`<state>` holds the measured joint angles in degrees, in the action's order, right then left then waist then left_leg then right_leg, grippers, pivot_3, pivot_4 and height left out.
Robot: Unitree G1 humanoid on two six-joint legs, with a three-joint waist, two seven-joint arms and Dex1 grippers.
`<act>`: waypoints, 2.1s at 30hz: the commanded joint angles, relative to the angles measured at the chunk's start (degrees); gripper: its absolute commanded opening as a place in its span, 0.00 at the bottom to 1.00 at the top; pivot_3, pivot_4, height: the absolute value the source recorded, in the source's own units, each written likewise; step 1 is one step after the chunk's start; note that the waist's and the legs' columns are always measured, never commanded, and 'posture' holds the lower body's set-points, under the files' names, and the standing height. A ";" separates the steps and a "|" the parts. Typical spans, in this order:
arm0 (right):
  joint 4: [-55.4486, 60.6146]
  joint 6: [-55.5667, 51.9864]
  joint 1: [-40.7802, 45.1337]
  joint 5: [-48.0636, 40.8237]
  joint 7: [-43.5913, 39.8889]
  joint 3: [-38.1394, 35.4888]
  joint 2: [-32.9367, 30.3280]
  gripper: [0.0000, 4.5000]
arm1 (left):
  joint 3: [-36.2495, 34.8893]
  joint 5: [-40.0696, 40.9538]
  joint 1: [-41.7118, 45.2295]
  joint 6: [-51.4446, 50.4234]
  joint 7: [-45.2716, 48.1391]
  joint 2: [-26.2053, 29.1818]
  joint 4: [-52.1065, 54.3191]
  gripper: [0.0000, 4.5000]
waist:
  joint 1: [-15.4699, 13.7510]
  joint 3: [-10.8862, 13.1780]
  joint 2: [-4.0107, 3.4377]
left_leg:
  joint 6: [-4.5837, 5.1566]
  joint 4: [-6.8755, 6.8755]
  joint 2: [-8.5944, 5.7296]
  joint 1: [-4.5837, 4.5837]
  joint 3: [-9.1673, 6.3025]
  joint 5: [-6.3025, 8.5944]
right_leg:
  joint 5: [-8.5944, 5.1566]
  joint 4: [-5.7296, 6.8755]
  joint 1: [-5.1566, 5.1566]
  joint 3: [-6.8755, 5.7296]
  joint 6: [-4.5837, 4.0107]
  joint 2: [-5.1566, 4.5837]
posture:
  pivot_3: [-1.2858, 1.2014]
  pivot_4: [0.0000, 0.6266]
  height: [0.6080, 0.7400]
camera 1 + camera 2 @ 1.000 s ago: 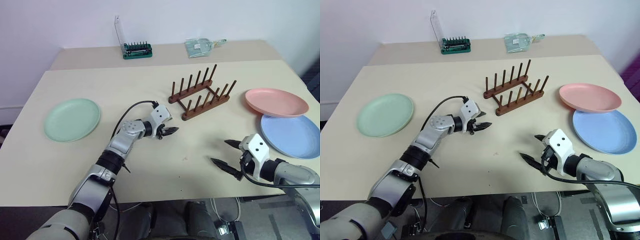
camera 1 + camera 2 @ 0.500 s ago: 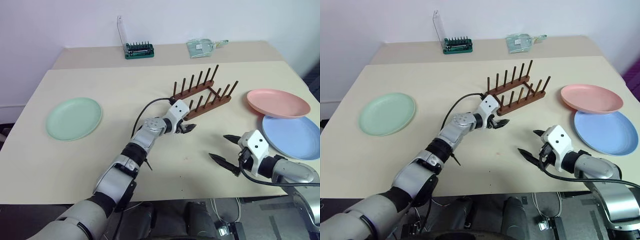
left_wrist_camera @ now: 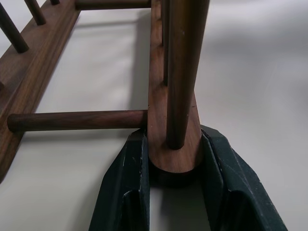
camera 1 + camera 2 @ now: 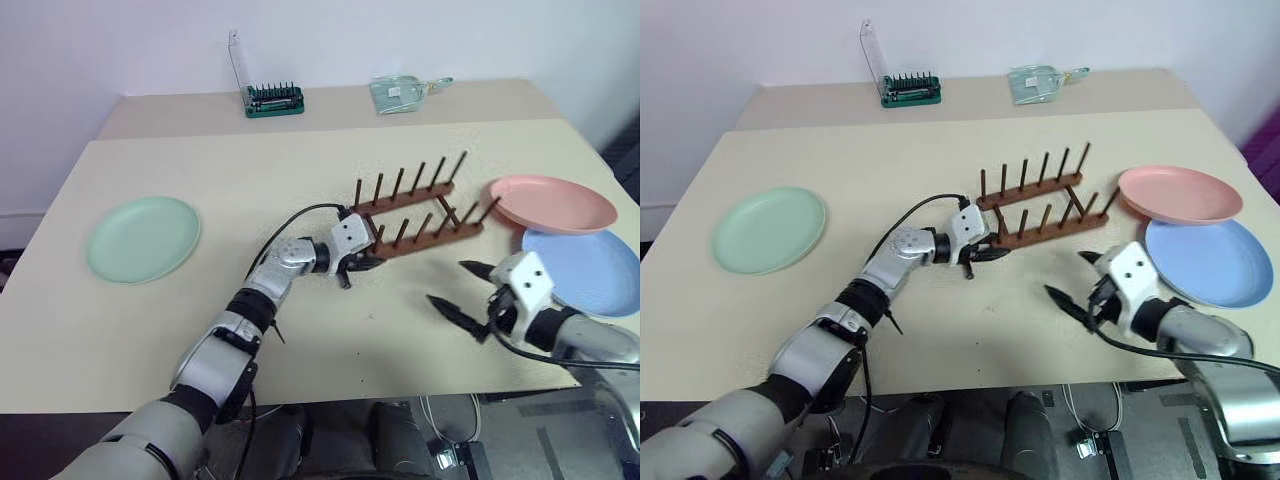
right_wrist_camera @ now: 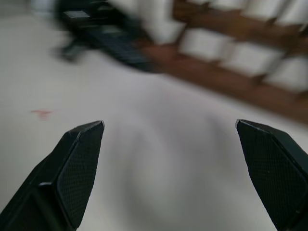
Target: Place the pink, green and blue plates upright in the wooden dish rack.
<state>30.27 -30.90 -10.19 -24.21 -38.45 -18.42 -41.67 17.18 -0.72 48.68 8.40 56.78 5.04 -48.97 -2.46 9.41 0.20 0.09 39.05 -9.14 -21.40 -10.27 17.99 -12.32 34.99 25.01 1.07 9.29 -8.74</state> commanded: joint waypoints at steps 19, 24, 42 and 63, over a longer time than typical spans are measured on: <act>1.07 0.03 -4.74 2.23 0.62 -3.22 -0.80 0.46 | -3.24 1.06 -0.12 -6.55 7.39 7.81 5.68 0.71 | 0.32 0.00 0.00 | 0.01 0.00 0.03 0.06 0.01 0.00 | 0.00 0.05 -0.01 0.03 0.00 0.04 | 0.52 0.24 1.00; -1.69 0.26 -4.20 4.79 0.48 -1.76 -1.79 0.00 | -3.41 6.35 -8.82 -16.92 14.00 13.54 23.80 0.53 | 0.34 -0.01 -0.02 | 0.01 0.00 0.02 0.05 0.00 0.00 | 0.00 0.06 -0.01 0.05 0.00 0.03 | 0.52 0.24 1.00; -22.11 4.94 16.86 23.00 7.47 16.21 -1.43 0.00 | 5.41 -6.40 -12.17 -29.52 -16.35 2.08 31.10 0.01 | -0.06 -0.04 0.10 | -0.02 0.07 0.05 0.27 0.13 -0.02 | 0.04 0.03 -0.26 0.15 -0.04 0.05 | 0.52 0.24 1.00; -25.53 12.02 21.64 22.42 1.05 10.00 -7.05 0.19 | 1.36 -0.20 -13.53 -22.77 -18.09 1.23 33.95 0.00 | 0.07 -0.07 0.01 | -0.03 -0.02 0.06 0.18 0.17 -0.02 | 0.05 0.07 -0.07 0.19 -0.03 0.05 | 0.52 0.24 1.00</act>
<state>-0.54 -18.60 12.45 -0.36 -35.76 -2.89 -45.70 20.26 -4.15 36.24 -14.79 35.80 5.68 -19.95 -2.39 9.34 0.20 0.06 39.05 -9.09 -21.39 -10.11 17.98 -12.27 35.08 25.13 1.26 9.26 -8.70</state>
